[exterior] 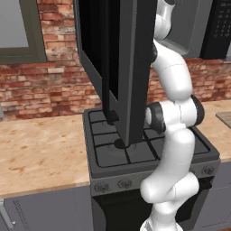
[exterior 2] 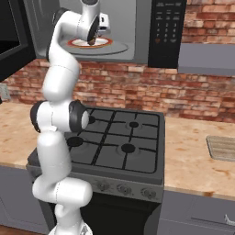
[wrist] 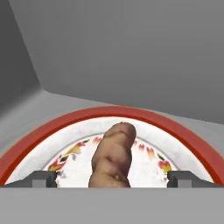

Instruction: Retrieve the reheated potato from the microwave, then place the potato, cheese, and condiment on the cutting board.

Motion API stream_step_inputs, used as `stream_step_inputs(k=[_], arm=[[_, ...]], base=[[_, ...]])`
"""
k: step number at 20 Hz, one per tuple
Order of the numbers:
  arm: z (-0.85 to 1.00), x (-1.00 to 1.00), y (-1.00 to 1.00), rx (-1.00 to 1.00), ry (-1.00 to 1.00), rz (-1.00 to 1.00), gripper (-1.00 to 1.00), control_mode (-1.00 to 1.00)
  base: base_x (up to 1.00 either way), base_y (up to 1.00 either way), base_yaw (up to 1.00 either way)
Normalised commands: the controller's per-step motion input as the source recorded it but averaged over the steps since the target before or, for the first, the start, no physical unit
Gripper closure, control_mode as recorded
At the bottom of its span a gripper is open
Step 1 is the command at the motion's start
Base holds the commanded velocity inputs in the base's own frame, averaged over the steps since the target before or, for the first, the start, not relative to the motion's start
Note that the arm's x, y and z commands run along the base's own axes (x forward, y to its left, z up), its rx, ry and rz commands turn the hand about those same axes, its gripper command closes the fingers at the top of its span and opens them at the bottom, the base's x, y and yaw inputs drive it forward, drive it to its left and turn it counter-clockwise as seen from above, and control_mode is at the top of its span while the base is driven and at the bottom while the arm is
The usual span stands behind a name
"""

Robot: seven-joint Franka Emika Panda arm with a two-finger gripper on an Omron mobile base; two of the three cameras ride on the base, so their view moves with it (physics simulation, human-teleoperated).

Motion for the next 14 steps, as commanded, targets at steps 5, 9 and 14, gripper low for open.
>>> stream_step_inputs(k=[5, 9, 14], arm=[[-0.02, 0.26, 0.01, 0.00, 0.05, 0.04, -1.00, -1.00], [-0.02, 0.07, 0.02, 0.00, 0.04, 0.03, -1.00, -1.00], [-0.02, 0.01, 0.01, -0.01, 0.01, 0.01, -1.00, -1.00]], base=[[0.00, 0.00, 0.00], [0.00, 0.00, 0.00], [0.00, 0.00, 0.00]])
